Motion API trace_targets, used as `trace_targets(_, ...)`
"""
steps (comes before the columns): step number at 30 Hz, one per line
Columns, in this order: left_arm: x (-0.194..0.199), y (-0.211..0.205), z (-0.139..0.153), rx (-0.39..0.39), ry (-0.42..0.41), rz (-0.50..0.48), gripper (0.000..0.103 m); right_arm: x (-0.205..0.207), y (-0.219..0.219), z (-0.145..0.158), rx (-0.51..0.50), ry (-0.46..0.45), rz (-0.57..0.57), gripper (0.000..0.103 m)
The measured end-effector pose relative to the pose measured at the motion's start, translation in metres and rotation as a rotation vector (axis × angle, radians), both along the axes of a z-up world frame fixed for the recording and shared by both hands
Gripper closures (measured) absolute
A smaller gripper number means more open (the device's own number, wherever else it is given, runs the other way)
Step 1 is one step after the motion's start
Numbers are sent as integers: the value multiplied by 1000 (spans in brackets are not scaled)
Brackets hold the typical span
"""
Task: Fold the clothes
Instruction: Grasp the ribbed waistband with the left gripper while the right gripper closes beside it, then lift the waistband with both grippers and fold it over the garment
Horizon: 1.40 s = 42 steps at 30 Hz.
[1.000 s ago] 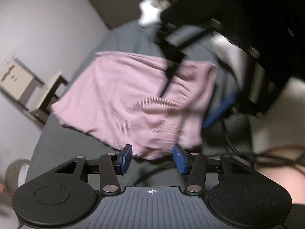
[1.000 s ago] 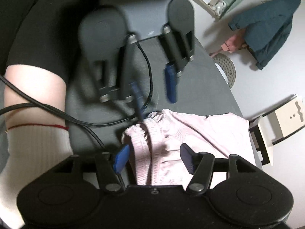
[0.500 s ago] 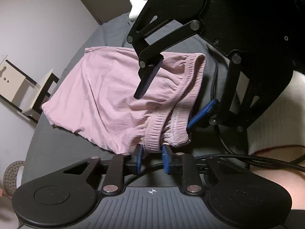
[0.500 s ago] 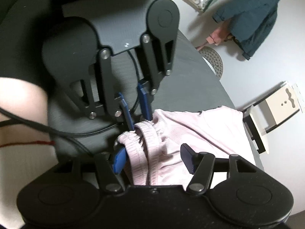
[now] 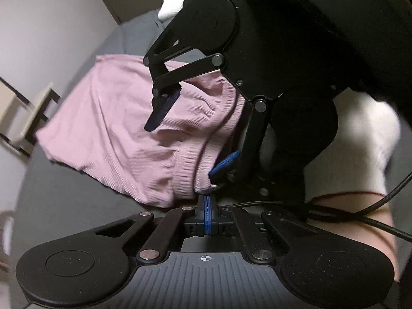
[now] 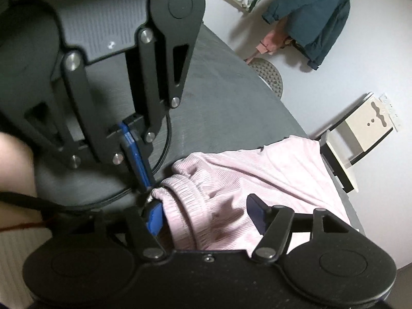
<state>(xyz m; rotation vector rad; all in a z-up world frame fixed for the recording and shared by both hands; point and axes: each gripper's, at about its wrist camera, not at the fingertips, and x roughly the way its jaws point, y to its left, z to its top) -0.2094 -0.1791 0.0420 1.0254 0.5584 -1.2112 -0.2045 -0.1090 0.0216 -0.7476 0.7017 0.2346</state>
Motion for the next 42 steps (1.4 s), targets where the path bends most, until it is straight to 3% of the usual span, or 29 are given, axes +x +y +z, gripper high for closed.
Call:
trace_targets(10, 4, 12, 8, -27, -71, 31, 102, -22, 3, 11, -112, 95, 98, 38)
trace_targets(15, 7, 12, 9, -42, -111, 36, 102, 1, 3, 1, -77, 181, 56, 37)
trace_targets(18, 12, 16, 11, -77, -123, 53, 102, 3, 4, -1, -95, 161, 104, 36)
trace_targets(20, 12, 18, 13, -96, -145, 51, 101, 2, 4, -2, -124, 141, 140, 52)
trace_targets(21, 11, 19, 15, -106, -157, 50, 101, -1, 5, -2, -157, 127, 145, 67)
trace_targets(24, 8, 20, 13, -112, -215, 30, 101, -5, 4, 1, -178, 88, 145, 69)
trace_targets(29, 1, 15, 5, -86, -305, -22, 101, 3, -12, 18, -81, 64, 92, 69)
trace_targets(34, -7, 9, -6, -68, -497, -79, 101, 16, -36, 36, 98, 110, 30, 68)
trace_targets(39, -13, 4, -5, -82, -538, -123, 101, 30, -57, 44, 216, 136, 3, 68)
trace_targets(41, -15, 3, -4, -93, -550, -126, 92, 31, -64, 45, 251, 146, -6, 68)
trace_targets(42, -15, 3, -3, -101, -558, -123, 67, 32, -67, 46, 270, 150, -10, 68)
